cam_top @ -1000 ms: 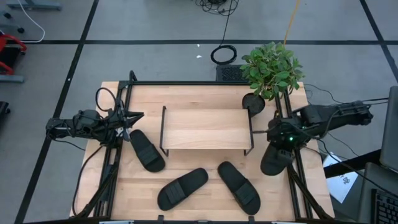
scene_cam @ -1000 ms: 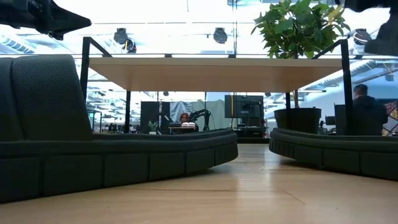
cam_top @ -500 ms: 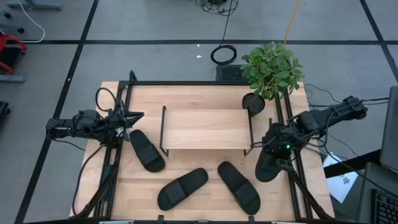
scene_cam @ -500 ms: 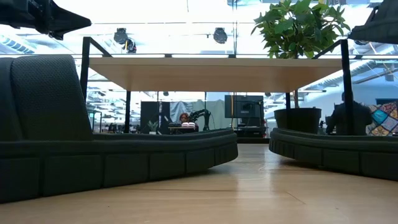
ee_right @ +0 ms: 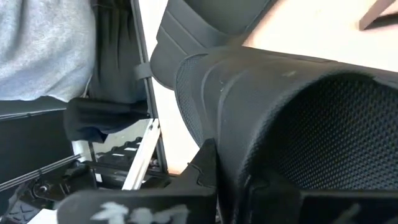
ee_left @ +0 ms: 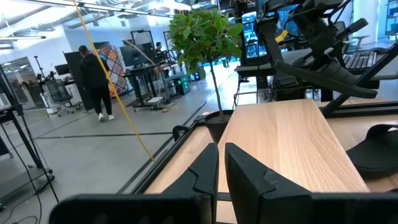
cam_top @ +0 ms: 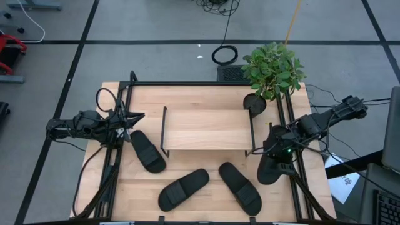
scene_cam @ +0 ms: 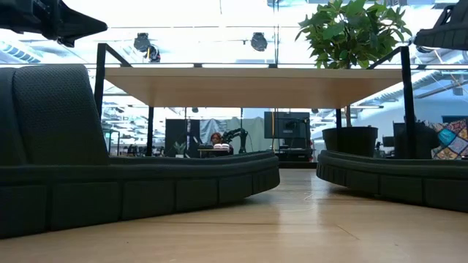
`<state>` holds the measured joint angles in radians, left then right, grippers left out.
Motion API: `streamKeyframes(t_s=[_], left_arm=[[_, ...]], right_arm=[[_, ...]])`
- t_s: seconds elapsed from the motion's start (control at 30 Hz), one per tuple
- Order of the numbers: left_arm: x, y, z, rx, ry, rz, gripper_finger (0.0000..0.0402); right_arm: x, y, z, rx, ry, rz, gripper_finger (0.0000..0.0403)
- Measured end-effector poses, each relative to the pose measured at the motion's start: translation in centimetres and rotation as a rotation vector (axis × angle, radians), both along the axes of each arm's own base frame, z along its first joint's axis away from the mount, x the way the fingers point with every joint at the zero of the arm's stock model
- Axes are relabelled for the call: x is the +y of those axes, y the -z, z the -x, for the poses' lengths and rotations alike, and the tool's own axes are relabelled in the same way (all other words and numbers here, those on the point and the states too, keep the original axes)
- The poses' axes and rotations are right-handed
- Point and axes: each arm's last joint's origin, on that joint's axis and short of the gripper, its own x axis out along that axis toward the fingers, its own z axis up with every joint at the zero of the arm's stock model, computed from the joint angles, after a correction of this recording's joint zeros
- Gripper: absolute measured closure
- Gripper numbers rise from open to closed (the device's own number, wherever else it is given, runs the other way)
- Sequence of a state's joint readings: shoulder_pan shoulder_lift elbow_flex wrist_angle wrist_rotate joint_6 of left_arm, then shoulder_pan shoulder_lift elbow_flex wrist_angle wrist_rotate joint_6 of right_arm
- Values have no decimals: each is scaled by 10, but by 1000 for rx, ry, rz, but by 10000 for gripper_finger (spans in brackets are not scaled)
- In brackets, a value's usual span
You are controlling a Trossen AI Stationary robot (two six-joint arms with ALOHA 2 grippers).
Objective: Pick and place slides into the shelf
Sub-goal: Put the black slides on the shelf
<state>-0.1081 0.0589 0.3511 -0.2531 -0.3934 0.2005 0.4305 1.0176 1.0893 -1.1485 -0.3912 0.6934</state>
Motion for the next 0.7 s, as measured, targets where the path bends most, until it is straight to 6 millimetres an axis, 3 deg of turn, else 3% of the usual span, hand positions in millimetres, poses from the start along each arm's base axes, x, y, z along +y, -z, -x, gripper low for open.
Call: streamKeyframes(t_s=[0.2, 0.37, 0.53, 0.7], left_arm=[[0, 0, 0, 0, 0, 0, 364], [0, 0, 0, 0, 0, -1, 364], [0, 0, 0, 2, -1, -6, 364], [0, 0, 0, 2, -1, -6, 364]], right_arm=[[5, -6, -10, -166, -75, -35, 402], [7, -16, -16, -203, -137, 4, 402], [12, -41, -37, -290, -261, 112, 402], [5, -69, -53, -326, -350, 332, 401]])
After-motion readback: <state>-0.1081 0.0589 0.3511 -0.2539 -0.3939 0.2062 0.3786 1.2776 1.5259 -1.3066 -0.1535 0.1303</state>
